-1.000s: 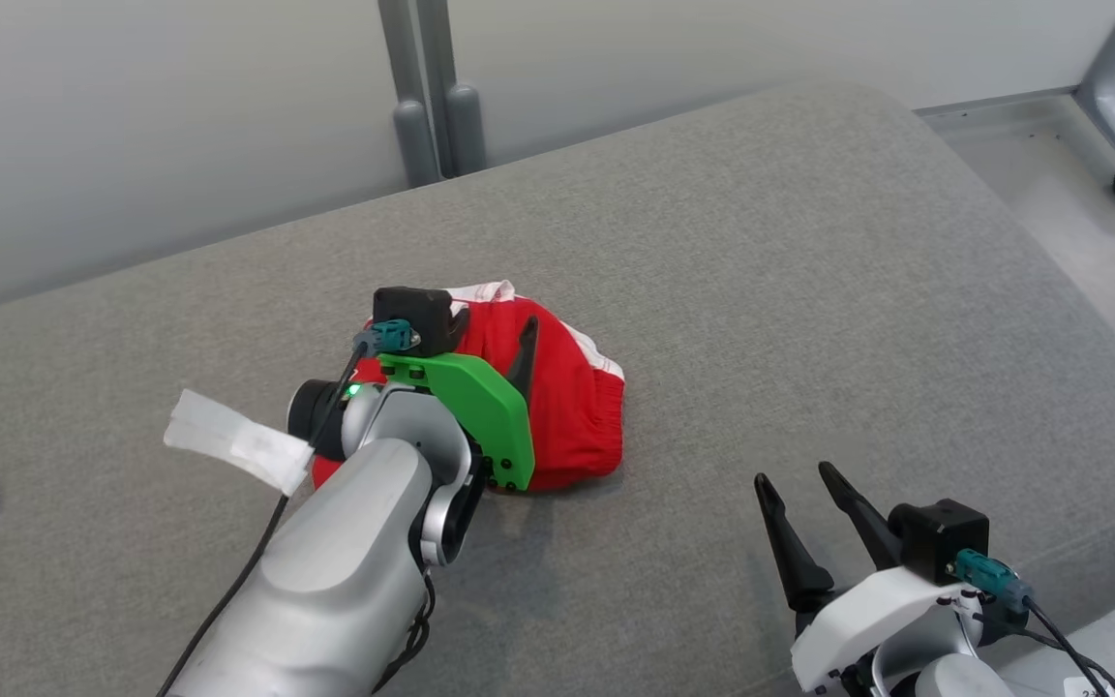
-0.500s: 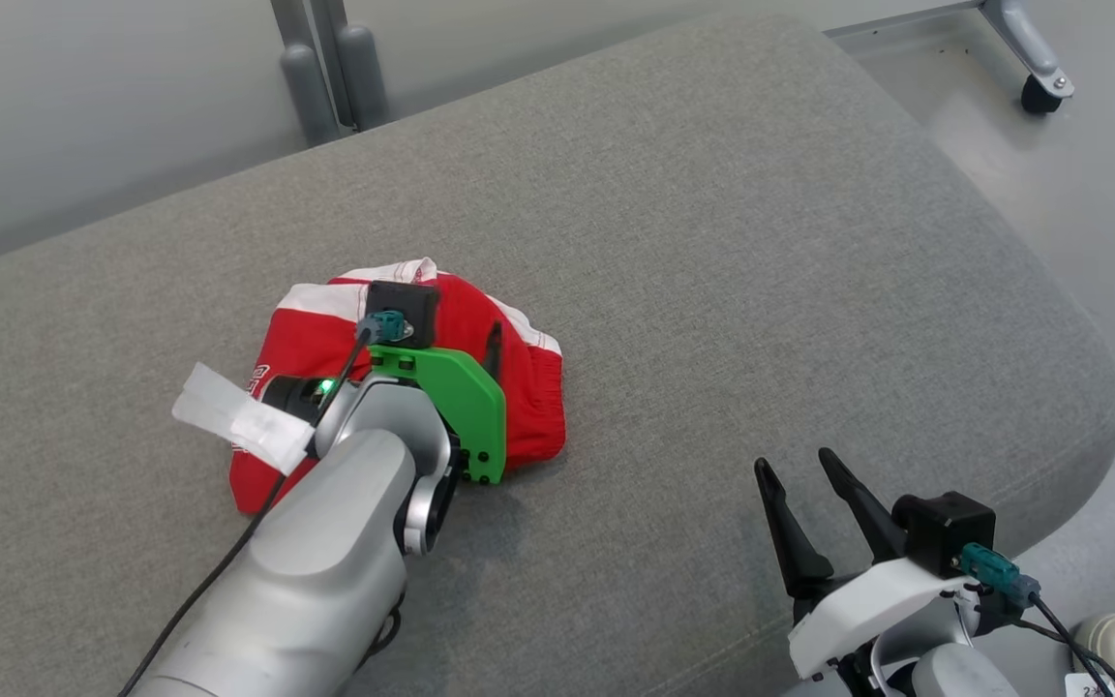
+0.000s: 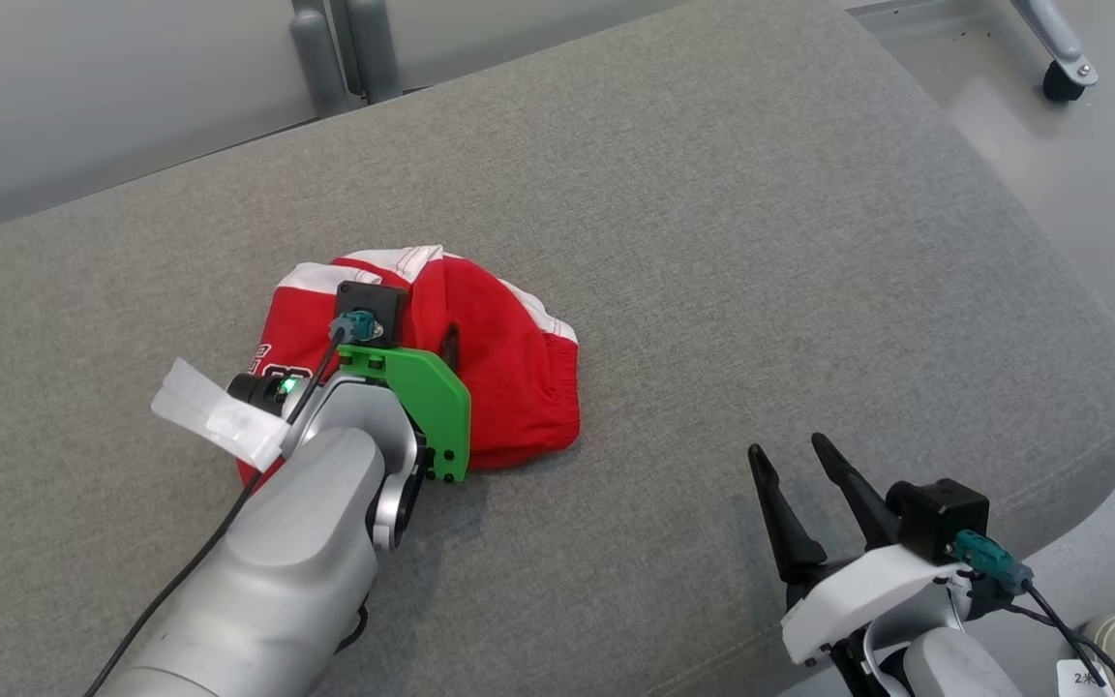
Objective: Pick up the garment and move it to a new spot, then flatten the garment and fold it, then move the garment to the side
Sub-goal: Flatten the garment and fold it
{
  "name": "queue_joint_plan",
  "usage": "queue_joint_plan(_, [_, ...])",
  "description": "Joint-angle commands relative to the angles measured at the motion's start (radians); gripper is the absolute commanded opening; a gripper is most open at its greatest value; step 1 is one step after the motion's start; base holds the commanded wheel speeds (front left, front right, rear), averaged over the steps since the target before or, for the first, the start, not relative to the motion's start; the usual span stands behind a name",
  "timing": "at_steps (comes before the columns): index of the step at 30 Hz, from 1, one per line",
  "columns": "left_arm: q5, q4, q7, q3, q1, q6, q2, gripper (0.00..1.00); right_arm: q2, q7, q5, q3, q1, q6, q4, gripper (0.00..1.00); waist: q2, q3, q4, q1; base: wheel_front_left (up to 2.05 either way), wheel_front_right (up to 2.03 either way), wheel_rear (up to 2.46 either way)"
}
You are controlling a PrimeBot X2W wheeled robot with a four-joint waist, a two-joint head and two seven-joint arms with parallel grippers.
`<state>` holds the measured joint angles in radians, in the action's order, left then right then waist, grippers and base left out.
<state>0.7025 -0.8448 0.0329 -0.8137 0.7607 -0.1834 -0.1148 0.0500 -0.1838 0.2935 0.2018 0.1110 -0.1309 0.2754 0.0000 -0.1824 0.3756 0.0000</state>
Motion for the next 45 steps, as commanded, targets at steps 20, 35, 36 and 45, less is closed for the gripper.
queue_joint_plan(20, [0.035,-0.008,-0.082,0.048,-0.018,-0.015,-0.069,0.67,0.001,0.001,-0.017,-0.024,-0.011,0.0,0.01,1.0,0.0,0.043,-0.128,0.0,0.0,0.0,0.0])
queue_joint_plan(35, [0.012,0.086,-0.107,0.002,-0.103,0.002,-0.114,0.82,0.001,0.032,-0.033,-0.027,-0.032,0.0,-0.013,1.0,0.0,0.087,-0.216,0.0,0.0,0.0,0.0])
queue_joint_plan(36, [-0.005,0.1,-0.108,-0.018,-0.111,0.009,-0.111,0.86,0.001,0.033,-0.034,-0.025,-0.034,0.0,-0.014,1.0,0.0,0.091,-0.216,0.0,0.0,0.0,0.0])
queue_joint_plan(45, [-0.075,0.213,-0.078,-0.14,-0.184,0.007,-0.091,1.0,0.001,0.045,-0.043,-0.033,-0.049,0.0,-0.028,1.0,0.0,0.098,-0.194,0.0,0.0,0.0,0.0])
